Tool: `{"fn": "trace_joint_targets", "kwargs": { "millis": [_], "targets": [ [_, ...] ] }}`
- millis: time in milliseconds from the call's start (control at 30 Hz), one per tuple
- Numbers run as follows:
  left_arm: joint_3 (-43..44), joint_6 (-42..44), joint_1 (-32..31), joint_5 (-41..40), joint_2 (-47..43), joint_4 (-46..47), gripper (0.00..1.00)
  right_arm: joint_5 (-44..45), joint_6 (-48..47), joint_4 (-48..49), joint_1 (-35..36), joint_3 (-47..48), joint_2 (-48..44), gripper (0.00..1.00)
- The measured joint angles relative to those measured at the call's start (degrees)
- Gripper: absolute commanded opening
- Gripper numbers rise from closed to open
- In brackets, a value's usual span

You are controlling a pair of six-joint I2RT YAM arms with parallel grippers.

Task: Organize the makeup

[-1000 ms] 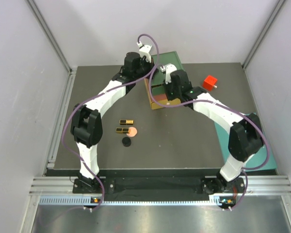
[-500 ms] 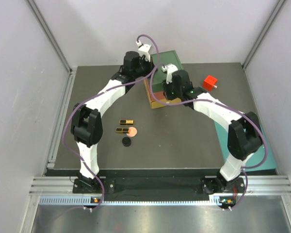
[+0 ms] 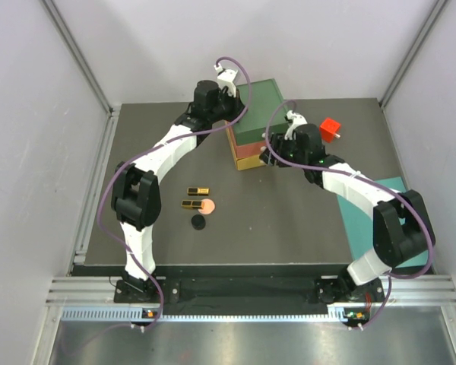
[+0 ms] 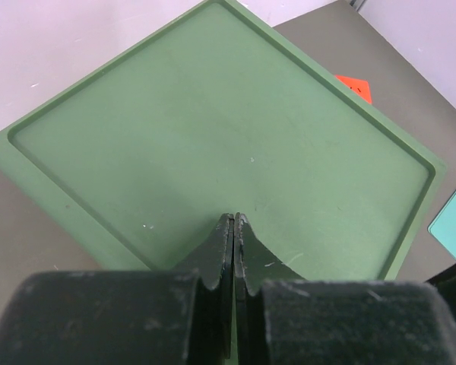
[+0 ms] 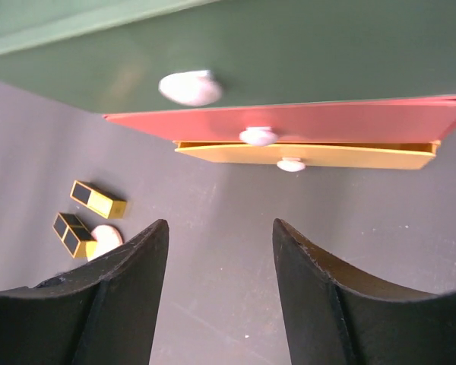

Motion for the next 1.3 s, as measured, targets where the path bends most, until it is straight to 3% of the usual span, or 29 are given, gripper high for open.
{"fn": "trace_joint_targets", "kwargs": {
  "millis": [500, 967, 1300],
  "targets": [
    [-0.02, -0.02, 0.0, 0.0, 0.0, 0.02, 0.0, -2.64, 8.17, 6.91, -4.35, -1.38, 3.37, 0.5],
    [-0.02, 0.0, 0.0, 0.0, 0.0, 0.0, 0.0, -3.98, 13.73, 11.96, -4.37, -1.38, 8.48, 0.49],
    [-0.02, 0.04, 0.0, 0.0, 0.0, 0.0, 0.0, -5.44, 23.58, 21.62, -5.01, -4.33, 9.88, 0.46]
  ]
}}
